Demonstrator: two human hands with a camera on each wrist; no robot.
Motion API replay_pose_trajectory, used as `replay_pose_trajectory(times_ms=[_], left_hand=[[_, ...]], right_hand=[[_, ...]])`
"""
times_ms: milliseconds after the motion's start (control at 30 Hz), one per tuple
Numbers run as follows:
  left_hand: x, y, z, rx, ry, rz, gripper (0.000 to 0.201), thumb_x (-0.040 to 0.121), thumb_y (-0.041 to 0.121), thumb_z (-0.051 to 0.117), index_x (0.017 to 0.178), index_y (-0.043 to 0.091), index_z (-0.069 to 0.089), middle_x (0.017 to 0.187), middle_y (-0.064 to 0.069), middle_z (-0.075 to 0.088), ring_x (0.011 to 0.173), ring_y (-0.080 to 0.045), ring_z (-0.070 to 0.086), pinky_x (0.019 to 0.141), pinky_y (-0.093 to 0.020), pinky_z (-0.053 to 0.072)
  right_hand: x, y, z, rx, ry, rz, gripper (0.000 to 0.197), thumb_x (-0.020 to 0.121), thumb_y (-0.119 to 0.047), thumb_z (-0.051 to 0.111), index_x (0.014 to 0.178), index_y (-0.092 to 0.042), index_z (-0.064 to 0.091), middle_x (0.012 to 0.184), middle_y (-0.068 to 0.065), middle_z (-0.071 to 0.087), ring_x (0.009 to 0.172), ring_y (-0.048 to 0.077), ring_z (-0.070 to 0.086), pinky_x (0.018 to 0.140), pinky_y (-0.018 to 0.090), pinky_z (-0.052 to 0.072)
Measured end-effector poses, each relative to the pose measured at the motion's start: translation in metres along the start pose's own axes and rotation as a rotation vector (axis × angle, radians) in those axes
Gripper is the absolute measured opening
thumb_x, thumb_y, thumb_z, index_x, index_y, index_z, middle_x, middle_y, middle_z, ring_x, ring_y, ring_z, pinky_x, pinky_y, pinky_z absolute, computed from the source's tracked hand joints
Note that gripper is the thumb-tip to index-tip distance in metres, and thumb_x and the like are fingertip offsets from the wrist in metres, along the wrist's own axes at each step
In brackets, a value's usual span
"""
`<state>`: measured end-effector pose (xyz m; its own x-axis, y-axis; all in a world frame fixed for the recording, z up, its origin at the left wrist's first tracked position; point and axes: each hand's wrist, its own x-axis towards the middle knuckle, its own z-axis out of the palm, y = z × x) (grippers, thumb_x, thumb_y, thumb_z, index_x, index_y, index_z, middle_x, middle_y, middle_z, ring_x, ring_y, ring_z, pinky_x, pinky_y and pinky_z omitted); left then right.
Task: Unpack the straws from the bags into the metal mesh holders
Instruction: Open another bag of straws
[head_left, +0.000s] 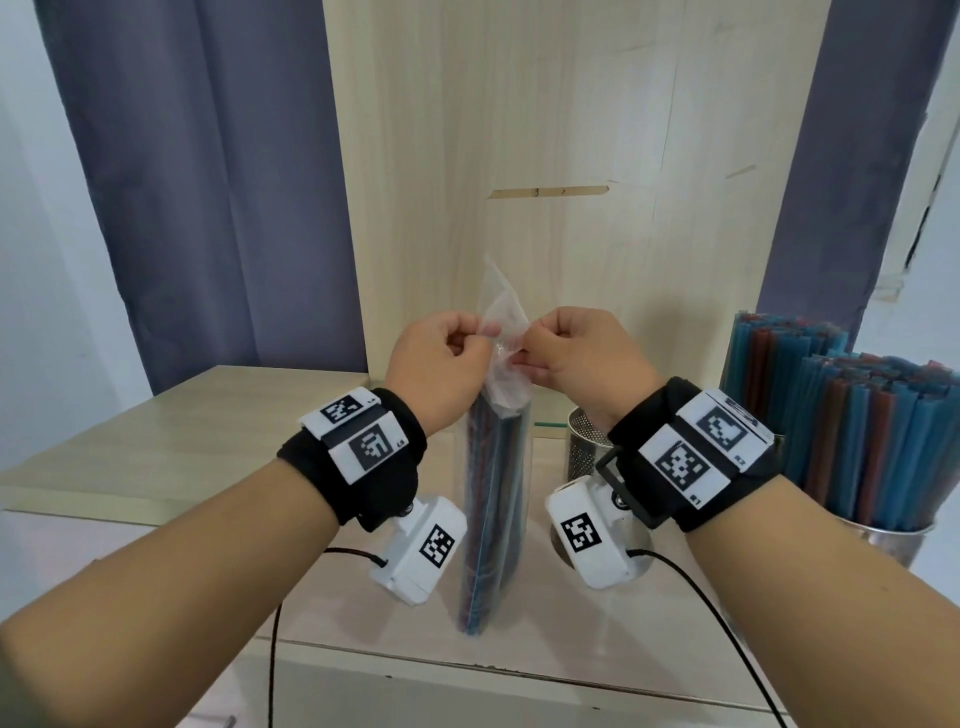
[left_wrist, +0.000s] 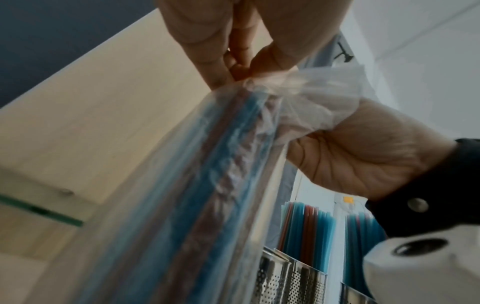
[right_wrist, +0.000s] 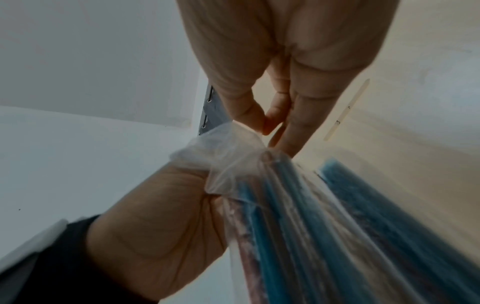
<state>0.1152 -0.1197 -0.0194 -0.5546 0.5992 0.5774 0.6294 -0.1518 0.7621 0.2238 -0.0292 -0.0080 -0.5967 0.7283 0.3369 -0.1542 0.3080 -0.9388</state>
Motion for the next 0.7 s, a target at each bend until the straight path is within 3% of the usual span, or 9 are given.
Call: replay_pose_trajectory(times_ms=[67,133,200,267,333,433,533,633,700], left_hand=[[0.002,0.004,0.001,-0.01,-0.006,0.01,0.014,0.093,0.017,0.057,0.083,0.021,0.065,0.07,0.002,0.062,0.059,-0.009,0.053,0.06,-0.027,0.049],[0.005,0.009,0.0,-0.003,-0.028,0.001,0.02,0.094,0.029,0.059,0.083,0.015,0.067,0.075,-0.005,0.065,0.068,-0.017,0.059,0.071,-0.036,0.054],[0.01,0.01,0.0,-0.093,-0.043,-0.078,0.024,0.094,0.027,0.058,0.075,0.014,0.063,0.074,-0.009,0.066,0.075,-0.027,0.067,0.077,-0.047,0.059],[0.013,0.011,0.001,-0.169,0.041,-0.148,0.023,0.092,0.021,0.052,0.071,0.014,0.056,0.07,-0.004,0.062,0.078,-0.034,0.067,0.076,-0.054,0.058],[0.014,0.01,0.002,-0.136,0.128,-0.137,0.019,0.091,0.02,0.048,0.074,0.014,0.052,0.071,0.0,0.058,0.079,-0.031,0.066,0.077,-0.052,0.058],[0.007,0.009,0.006,-0.083,0.044,-0.063,0.014,0.096,0.021,0.05,0.083,0.016,0.051,0.077,-0.003,0.065,0.072,-0.016,0.067,0.072,-0.037,0.059],[0.002,0.01,0.009,-0.102,-0.044,-0.026,0.009,0.097,0.021,0.054,0.09,0.022,0.047,0.082,-0.01,0.069,0.075,-0.024,0.069,0.071,-0.044,0.059],[0.003,0.016,0.006,-0.163,-0.048,-0.079,0.022,0.095,0.01,0.054,0.113,0.017,0.044,0.078,-0.004,0.065,0.061,-0.012,0.066,0.062,-0.034,0.058],[0.005,0.019,0.004,-0.131,-0.053,-0.039,0.034,0.093,0.003,0.051,0.116,0.025,0.042,0.081,-0.003,0.059,0.056,-0.011,0.063,0.054,-0.031,0.057]], right_hand=[[-0.001,-0.004,0.0,0.075,0.016,0.02,0.011,0.092,-0.002,0.058,0.082,-0.005,0.056,0.074,0.012,0.068,0.06,0.015,0.068,0.056,0.021,0.056],[-0.001,-0.007,0.001,0.125,0.031,0.031,0.008,0.092,-0.007,0.062,0.087,-0.007,0.055,0.064,0.006,0.067,0.053,0.014,0.066,0.051,0.022,0.054],[0.0,-0.009,0.002,0.104,0.043,0.026,0.007,0.092,-0.007,0.062,0.087,-0.006,0.057,0.059,0.002,0.065,0.049,0.011,0.063,0.048,0.021,0.051],[0.002,-0.009,0.001,0.128,0.098,0.021,0.016,0.093,-0.002,0.058,0.077,-0.004,0.058,0.059,0.003,0.062,0.045,0.008,0.06,0.047,0.02,0.051],[0.005,-0.008,0.0,0.193,0.138,0.037,0.022,0.093,-0.001,0.055,0.072,-0.006,0.055,0.064,0.006,0.06,0.046,0.009,0.06,0.05,0.023,0.054],[0.005,-0.011,0.002,0.157,0.07,0.068,0.008,0.096,-0.015,0.059,0.092,-0.01,0.055,0.08,0.007,0.064,0.052,0.011,0.062,0.05,0.025,0.052],[0.011,-0.017,0.001,0.019,0.038,0.063,0.021,0.093,-0.02,0.066,0.108,-0.016,0.053,0.086,0.006,0.065,0.059,0.014,0.062,0.052,0.025,0.052],[0.015,-0.021,-0.002,-0.018,0.057,0.004,0.019,0.087,0.0,0.065,0.093,-0.015,0.055,0.073,0.008,0.062,0.056,0.014,0.057,0.055,0.024,0.053],[0.015,-0.02,-0.003,0.005,0.025,-0.019,0.021,0.088,0.005,0.059,0.081,-0.013,0.051,0.066,0.008,0.058,0.054,0.016,0.055,0.058,0.027,0.054]])
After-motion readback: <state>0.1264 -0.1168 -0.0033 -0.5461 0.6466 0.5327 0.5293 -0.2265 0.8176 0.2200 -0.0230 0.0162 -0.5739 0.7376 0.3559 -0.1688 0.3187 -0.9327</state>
